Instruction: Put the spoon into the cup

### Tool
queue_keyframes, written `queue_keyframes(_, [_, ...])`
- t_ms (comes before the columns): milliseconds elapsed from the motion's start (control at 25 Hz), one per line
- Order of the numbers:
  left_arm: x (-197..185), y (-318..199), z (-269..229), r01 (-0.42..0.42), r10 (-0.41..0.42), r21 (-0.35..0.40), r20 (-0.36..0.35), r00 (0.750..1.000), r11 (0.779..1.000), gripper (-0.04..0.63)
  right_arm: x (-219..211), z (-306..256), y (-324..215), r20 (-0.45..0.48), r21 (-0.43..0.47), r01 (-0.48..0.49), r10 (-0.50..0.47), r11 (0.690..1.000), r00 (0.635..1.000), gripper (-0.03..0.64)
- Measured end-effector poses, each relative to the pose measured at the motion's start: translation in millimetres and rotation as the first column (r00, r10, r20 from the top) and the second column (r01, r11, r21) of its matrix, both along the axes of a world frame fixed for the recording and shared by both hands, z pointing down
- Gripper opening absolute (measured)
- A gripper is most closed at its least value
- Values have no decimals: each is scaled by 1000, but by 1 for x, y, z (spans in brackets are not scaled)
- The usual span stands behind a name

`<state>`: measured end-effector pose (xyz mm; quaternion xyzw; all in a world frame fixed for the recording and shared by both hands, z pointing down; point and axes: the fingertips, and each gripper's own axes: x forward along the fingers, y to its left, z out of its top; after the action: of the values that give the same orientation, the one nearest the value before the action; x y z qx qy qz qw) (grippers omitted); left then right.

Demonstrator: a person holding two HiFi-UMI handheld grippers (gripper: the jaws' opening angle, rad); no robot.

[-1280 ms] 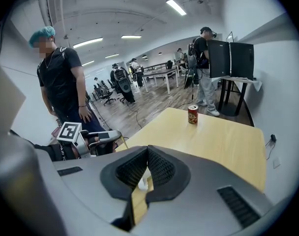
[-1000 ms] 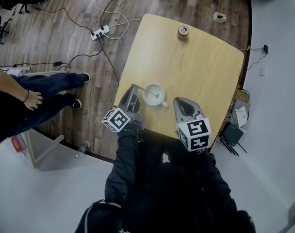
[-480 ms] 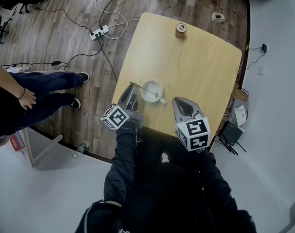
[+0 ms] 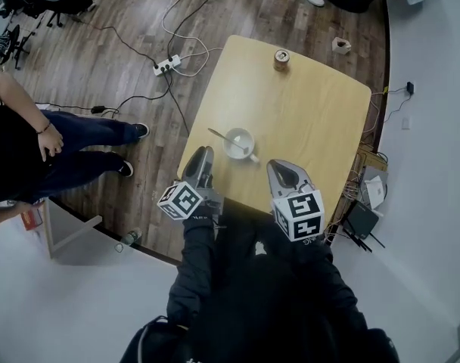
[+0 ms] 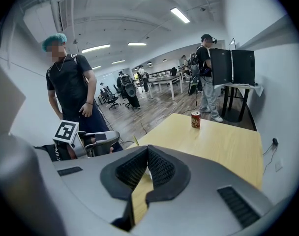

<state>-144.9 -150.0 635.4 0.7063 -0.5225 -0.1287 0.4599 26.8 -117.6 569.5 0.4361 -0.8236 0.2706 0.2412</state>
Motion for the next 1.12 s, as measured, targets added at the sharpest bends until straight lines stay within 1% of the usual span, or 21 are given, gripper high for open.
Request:
queue_keyframes(80, [4,11,-23,0,-1,25,34,999,1000,115,-3,-14,5,12,20,4,-4,1000,1000,21])
queue_keyframes(160, [13,20,-45,-10,7,54,58,998,998,91,-6,-29,11,27,43,9,-10,999,1000,21])
queue_keyframes(280, [33,27,-79,-63,52,97,115,992,993,69,-11,-52,18,48,88,12,-16,996,999,21])
queue_keyframes(360, [47,29,-103,-104,83,124,165,983,987,62,-15,-69,19,61,122,15,-23,992,998,21])
queue_keyframes(440, [60,33,-126,-133,97,156,218,971,979,51,-18,-85,21,69,159,20,-31,987,997,21])
queue_keyframes(600, [82,41,-167,-190,114,208,330,937,959,34,-13,-113,24,73,231,19,-37,973,997,21])
queue_keyframes(800, [99,52,-211,-255,112,250,473,874,934,33,-4,-145,28,102,296,-3,-28,955,994,21])
queue_keyframes(1040, [113,63,-235,-283,88,262,571,816,923,32,4,-169,34,117,356,-21,-23,934,993,21])
queue_keyframes(1120, [121,66,-239,-300,88,273,589,803,914,33,9,-175,35,122,379,-34,-13,925,993,21])
